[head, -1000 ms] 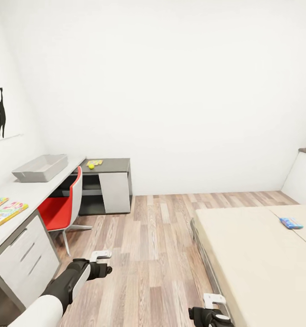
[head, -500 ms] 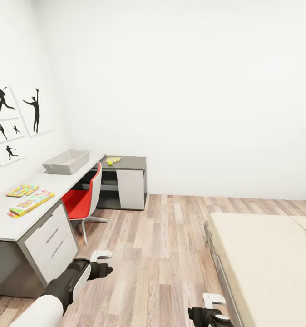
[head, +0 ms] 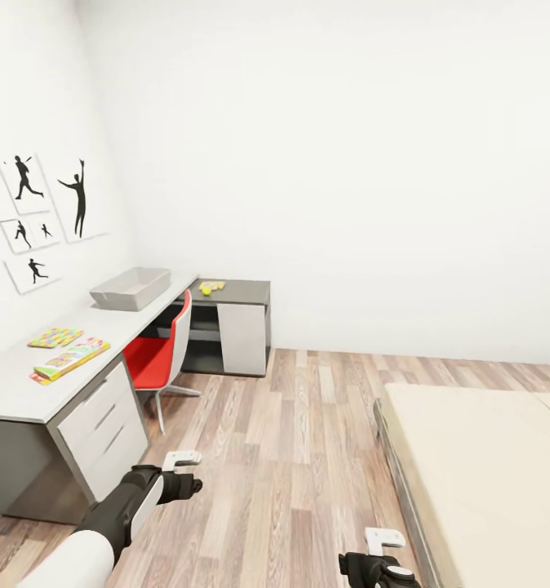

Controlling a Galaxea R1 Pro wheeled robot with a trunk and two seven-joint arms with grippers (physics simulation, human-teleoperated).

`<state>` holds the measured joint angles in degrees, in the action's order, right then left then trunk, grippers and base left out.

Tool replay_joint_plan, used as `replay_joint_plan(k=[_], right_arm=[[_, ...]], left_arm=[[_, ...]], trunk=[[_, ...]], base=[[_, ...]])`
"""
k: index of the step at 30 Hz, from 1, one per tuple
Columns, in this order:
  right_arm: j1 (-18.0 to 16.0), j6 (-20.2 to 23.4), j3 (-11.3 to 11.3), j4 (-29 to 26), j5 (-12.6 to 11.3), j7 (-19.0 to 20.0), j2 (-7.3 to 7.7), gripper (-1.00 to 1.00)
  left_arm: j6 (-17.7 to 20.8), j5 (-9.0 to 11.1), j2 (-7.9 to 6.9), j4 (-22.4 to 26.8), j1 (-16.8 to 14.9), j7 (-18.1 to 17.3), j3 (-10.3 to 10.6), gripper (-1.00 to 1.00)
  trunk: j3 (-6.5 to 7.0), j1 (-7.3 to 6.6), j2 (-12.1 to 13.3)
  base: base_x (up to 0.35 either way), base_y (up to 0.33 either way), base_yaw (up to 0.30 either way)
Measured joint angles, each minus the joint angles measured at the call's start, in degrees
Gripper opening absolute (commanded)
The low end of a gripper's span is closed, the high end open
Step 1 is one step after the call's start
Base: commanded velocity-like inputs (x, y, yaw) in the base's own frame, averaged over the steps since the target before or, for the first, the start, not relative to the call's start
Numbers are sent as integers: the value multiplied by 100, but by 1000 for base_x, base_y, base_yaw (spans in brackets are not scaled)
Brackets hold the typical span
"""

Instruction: Put all the toys in the child's room - the three board games (two on the bed and one on the table), the two jigsaw puzzles on the table, and the tennis ball on the table - inside the toy box on the table in the child's room.

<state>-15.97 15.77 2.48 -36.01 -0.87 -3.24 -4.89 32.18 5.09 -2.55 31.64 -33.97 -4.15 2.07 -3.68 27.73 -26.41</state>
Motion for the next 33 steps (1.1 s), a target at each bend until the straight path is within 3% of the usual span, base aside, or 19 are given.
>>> replay_joint_plan(k=[33], right_arm=[[0, 0, 0, -1, -1, 0, -4, 100]], left_arm=[[-6, -7, 58, -1, 8, 9, 0, 100]], trunk=[[14, -1, 0]], base=[[-5, -11, -59]])
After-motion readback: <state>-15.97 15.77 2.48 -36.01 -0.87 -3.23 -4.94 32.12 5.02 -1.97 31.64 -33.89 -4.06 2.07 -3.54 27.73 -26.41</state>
